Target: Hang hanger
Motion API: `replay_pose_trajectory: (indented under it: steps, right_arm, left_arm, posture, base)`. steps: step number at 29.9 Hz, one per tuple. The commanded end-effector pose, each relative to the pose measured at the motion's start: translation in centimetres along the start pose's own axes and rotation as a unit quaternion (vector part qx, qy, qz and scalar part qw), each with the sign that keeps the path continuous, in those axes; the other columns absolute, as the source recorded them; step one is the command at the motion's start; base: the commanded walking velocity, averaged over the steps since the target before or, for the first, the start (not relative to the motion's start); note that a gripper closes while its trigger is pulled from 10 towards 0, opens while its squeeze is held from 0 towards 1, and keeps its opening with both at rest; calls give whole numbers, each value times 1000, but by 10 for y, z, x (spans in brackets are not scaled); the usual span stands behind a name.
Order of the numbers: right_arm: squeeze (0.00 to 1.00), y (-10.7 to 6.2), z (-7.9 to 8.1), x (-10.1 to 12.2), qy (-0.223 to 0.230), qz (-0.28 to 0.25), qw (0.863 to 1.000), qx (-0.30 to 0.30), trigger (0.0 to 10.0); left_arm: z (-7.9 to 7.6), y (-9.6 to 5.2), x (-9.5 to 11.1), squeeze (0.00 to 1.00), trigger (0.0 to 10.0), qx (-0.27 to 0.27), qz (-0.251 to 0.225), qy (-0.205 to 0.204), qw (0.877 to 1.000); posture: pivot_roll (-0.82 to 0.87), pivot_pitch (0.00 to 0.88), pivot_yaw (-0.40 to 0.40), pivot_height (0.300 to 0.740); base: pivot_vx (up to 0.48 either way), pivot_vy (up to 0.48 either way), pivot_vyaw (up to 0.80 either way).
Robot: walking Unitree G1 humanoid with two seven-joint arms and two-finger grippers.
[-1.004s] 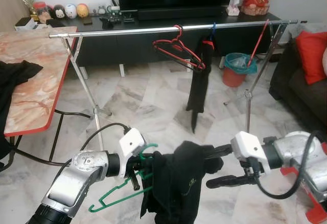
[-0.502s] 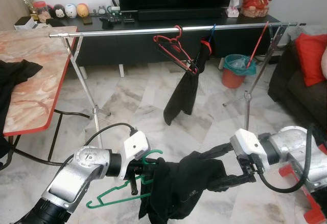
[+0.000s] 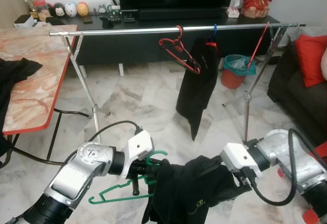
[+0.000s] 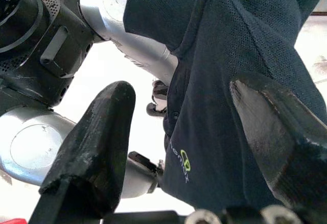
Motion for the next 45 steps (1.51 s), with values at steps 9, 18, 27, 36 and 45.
replay_pose_trajectory:
  steps: [9, 18, 27, 36, 45]
  right_arm:
    - [0, 9, -11, -6, -15, 9, 1000, -19, 10000]
    - [0, 21, -28, -15, -33, 23, 997, -62, 10000]
    - [0, 8, -39, -4, -50, 2, 995, -92, 10000]
    - [0, -13, -31, 24, -72, -33, 996, -51, 10000]
    - [0, -24, -9, 40, -64, -35, 997, -10, 10000]
  left_arm:
    - [-3, 3, 19, 0, 10000, -13, -18, 26, 999]
    - [-3, 5, 23, 0, 10000, -13, -23, 31, 999]
    - [-4, 7, 23, 0, 10000, -14, -26, 29, 999]
    - [-5, 7, 21, 0, 10000, -15, -25, 27, 999]
    - [-5, 9, 18, 0, 10000, -17, -22, 23, 999]
  posture:
    - [8, 0, -67, 728]
    - [15, 0, -71, 728]
    - [12, 0, -74, 728]
    - [8, 0, -72, 728]
    - [-4, 0, -69, 728]
  base:
    - [0, 0, 0]
    - [0, 0, 0]
    - [0, 0, 0]
    - [0, 0, 0]
    - [0, 0, 0]
Point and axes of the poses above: a point about 5 cm out from each wrist's last joint towards the gripper, its own y axis pointing out of the wrist towards the gripper, its own x axis along the axis of the wrist's last joint, z = x × y, the point moved 4 cm from there along y, pointing out of the wrist towards the gripper, and after that the axes turned 8 degrees about -y, right-handed, at the moved point
